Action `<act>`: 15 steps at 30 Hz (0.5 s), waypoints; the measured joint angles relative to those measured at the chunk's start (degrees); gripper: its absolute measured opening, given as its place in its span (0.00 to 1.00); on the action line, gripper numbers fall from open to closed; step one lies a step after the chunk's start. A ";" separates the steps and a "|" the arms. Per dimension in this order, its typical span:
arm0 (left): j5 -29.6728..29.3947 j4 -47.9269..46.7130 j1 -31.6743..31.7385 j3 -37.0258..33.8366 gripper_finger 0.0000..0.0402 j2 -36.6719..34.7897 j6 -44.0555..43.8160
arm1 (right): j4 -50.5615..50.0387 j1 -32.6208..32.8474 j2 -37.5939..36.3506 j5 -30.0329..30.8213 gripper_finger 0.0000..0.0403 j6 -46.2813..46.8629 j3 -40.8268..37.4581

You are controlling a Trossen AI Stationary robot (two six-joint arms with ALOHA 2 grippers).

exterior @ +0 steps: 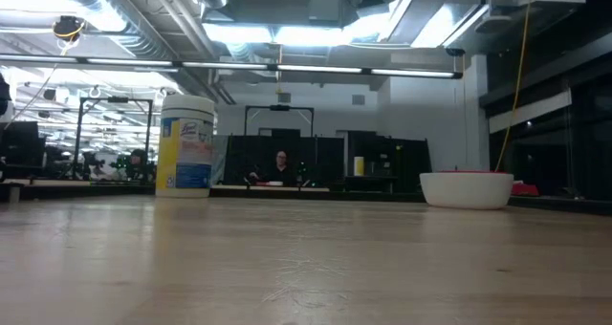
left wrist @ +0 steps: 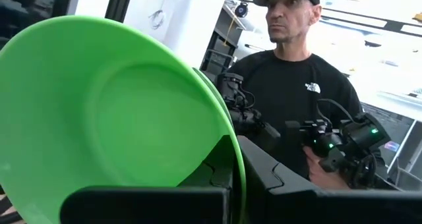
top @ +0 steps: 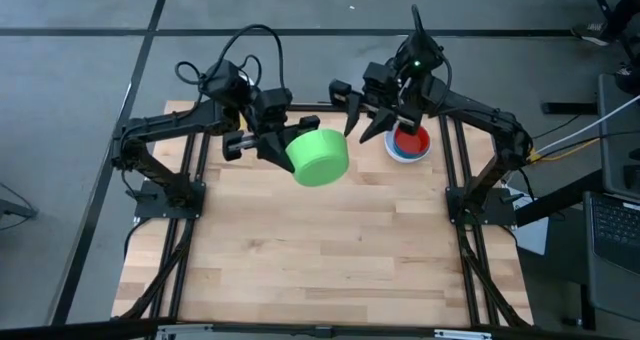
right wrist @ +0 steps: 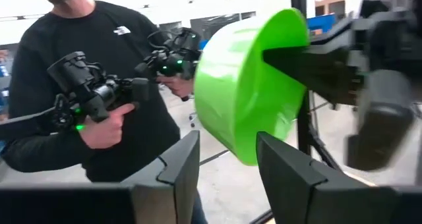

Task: Nest bowls inside each other
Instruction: Stack the green bowl on the red bowl

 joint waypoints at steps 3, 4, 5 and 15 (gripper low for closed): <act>-0.21 0.06 0.00 0.02 0.00 0.00 0.07 | 0.01 0.09 0.00 0.24 0.40 -0.55 0.00; -0.21 0.08 0.00 0.02 0.00 0.00 0.07 | 0.01 0.18 0.07 0.59 0.41 -0.91 0.00; -0.27 0.14 0.00 0.02 0.00 0.00 0.09 | 0.18 0.24 0.30 0.87 0.42 -1.23 0.01; -0.84 0.32 0.02 0.02 0.00 0.00 0.66 | 3.39 1.27 2.29 2.47 0.37 -1.28 -0.02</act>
